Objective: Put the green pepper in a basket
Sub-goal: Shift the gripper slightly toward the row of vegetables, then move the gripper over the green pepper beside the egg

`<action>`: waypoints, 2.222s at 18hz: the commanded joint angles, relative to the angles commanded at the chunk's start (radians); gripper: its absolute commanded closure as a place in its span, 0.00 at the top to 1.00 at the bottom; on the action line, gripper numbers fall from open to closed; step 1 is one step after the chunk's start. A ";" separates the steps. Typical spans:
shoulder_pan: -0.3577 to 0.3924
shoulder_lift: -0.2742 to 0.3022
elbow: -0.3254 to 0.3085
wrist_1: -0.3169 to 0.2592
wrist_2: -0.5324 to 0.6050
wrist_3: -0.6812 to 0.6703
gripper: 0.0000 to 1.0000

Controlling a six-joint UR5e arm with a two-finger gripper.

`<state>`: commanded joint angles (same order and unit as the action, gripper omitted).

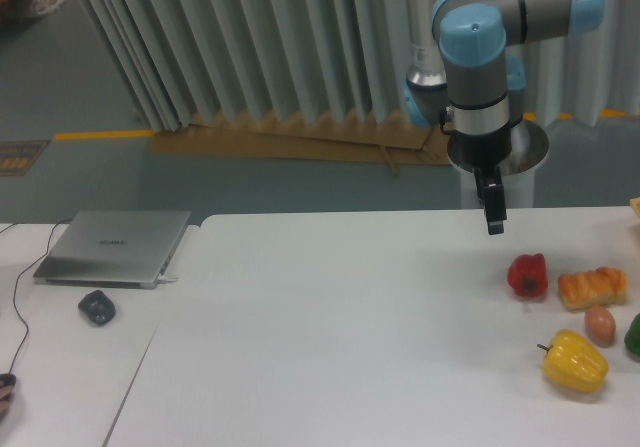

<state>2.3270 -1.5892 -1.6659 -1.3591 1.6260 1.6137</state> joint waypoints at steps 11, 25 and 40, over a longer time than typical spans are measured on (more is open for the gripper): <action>-0.003 -0.011 -0.008 0.002 -0.003 -0.002 1.00; -0.006 -0.015 -0.002 -0.002 -0.009 -0.003 1.00; -0.008 -0.025 0.000 0.000 -0.008 -0.081 1.00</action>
<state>2.3194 -1.6137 -1.6659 -1.3591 1.6183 1.5324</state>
